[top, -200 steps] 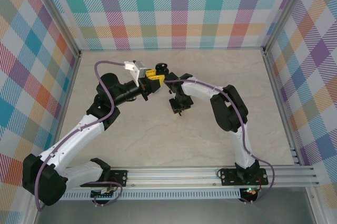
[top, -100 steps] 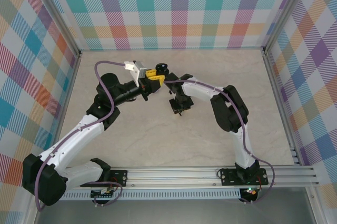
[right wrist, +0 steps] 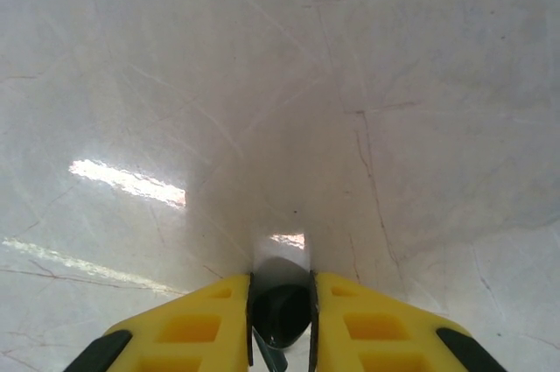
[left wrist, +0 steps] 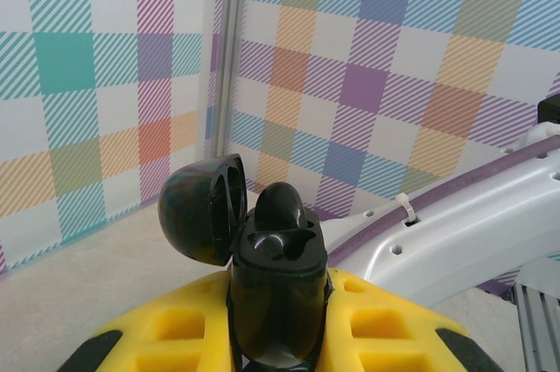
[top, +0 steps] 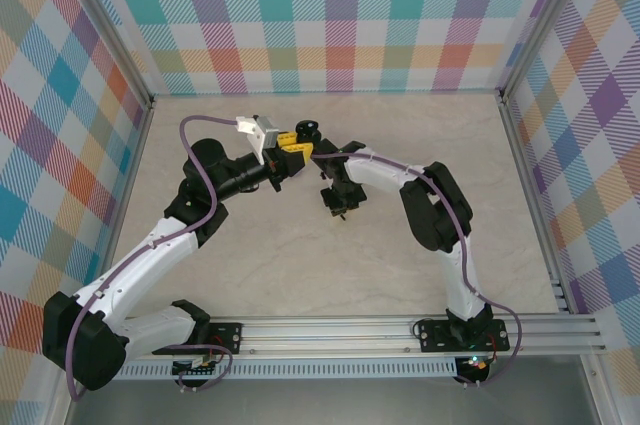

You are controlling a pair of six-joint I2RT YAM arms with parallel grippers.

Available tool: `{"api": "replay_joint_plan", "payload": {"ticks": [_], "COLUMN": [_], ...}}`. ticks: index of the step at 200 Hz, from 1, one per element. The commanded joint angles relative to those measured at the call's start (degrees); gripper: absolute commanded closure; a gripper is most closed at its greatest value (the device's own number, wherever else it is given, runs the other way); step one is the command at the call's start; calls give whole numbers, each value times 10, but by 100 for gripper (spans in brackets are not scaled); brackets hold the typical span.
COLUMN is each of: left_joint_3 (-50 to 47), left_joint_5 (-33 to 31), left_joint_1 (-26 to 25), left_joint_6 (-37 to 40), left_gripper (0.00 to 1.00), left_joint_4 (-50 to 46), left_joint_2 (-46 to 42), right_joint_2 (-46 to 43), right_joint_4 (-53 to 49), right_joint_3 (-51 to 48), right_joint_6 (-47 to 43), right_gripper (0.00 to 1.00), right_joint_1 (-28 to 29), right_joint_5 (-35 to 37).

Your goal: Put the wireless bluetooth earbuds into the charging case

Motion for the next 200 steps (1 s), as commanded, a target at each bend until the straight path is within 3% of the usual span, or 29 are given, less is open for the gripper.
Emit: {"api": "replay_joint_plan", "payload": {"ticks": [1,108,200], "left_joint_3": [10,4,-10], "left_joint_5": [7,0,-18], "left_joint_1": [7,6,6], "left_joint_6": [3,-4,-27], "left_gripper": [94,94,94], "left_joint_4": [13,17,35], "left_joint_2": [-7,0,10], "right_joint_2": [-18,-157,-331], "right_joint_4": [-7,160,309], "right_joint_3": [-28,-186,-291], "right_joint_6": [16,70,91], "right_gripper": [79,80,81], "right_joint_1": [2,-66,-95], "right_joint_5": [-4,-68,-120]}}
